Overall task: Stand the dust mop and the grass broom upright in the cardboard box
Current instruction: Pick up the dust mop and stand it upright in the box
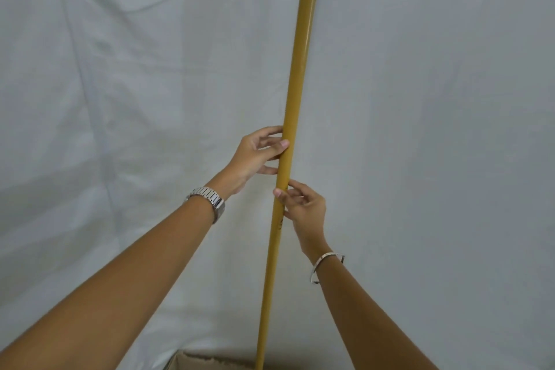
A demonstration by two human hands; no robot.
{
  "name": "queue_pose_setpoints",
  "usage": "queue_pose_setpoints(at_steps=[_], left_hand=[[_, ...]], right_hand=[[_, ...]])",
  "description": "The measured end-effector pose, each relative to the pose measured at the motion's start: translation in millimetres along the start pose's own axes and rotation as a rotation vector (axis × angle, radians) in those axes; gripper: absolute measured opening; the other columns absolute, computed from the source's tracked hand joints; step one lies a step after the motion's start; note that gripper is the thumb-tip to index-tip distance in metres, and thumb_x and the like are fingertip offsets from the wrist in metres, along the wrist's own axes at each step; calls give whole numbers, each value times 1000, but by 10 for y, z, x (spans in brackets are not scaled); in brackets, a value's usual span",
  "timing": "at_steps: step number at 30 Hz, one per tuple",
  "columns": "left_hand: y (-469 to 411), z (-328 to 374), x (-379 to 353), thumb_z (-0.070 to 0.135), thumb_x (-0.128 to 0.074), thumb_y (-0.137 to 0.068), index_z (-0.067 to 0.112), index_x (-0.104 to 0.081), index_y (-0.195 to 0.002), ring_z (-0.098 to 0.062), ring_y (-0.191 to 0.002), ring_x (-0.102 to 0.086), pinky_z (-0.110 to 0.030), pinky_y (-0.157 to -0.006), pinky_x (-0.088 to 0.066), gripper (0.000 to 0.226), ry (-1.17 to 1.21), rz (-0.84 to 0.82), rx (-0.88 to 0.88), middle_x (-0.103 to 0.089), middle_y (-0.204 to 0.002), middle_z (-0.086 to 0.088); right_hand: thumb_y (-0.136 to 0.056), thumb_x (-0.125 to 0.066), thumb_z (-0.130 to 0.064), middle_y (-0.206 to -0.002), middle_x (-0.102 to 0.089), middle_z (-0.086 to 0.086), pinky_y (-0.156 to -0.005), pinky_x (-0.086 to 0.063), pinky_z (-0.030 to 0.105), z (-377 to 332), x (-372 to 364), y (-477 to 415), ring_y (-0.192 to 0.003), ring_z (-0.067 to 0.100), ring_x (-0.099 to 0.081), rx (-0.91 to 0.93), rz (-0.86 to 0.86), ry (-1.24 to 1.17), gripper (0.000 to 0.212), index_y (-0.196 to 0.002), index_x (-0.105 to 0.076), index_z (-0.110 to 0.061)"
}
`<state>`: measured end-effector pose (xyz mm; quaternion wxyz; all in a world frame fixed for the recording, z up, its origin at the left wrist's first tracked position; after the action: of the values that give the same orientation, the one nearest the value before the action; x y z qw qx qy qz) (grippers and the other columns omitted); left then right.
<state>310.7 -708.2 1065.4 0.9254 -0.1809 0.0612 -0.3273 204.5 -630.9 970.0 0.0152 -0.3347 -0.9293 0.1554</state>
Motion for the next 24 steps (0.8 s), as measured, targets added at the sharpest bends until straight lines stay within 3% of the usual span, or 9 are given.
queue_pose_setpoints(at_steps=[5, 10, 18, 24], left_hand=[[-317, -202, 40, 19, -62, -87, 29, -58, -105, -3, -78, -69, -23, -57, -57, 20, 15, 25, 20, -69, -94, 6], [-493, -338, 86, 23, -60, -88, 23, -54, -118, -7, -84, -68, -24, -59, -58, 31, -17, 46, 22, -69, -94, 6], [-529, -404, 132, 27, -60, -88, 27, -54, -116, -6, -88, -68, -26, -64, -59, 28, -24, 59, 34, -71, -95, 6], [-445, -372, 172, 24, -62, -87, 24, -58, -111, -2, -78, -69, -22, -58, -57, 24, 9, 144, 19, -70, -88, 7]], right_hand=[[-69, -81, -21, -77, -70, 7, -76, -58, 52, 191, -48, -304, -76, 22, -69, -54, 13, 0, 18, -78, -70, -31], [-72, -79, -27, -90, -70, 11, -81, -57, 50, 318, -146, -490, -86, 28, -69, -67, -29, 67, 20, -86, -65, -29], [-72, -78, -30, -93, -69, 12, -80, -58, 48, 398, -185, -536, -85, 25, -69, -91, -18, 101, 32, -101, -68, -18], [-71, -79, -31, -91, -70, 12, -77, -59, 46, 351, -193, -478, -81, 23, -69, -86, -15, 99, 24, -91, -69, -23]])
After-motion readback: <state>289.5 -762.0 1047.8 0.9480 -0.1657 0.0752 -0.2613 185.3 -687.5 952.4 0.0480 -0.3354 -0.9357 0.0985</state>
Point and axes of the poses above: each hand's wrist, its own y-axis away from the middle knuckle, its own x-axis out of the back of the hand, z = x × y, the point moved 10 cm from there along -y, towards the middle knuckle
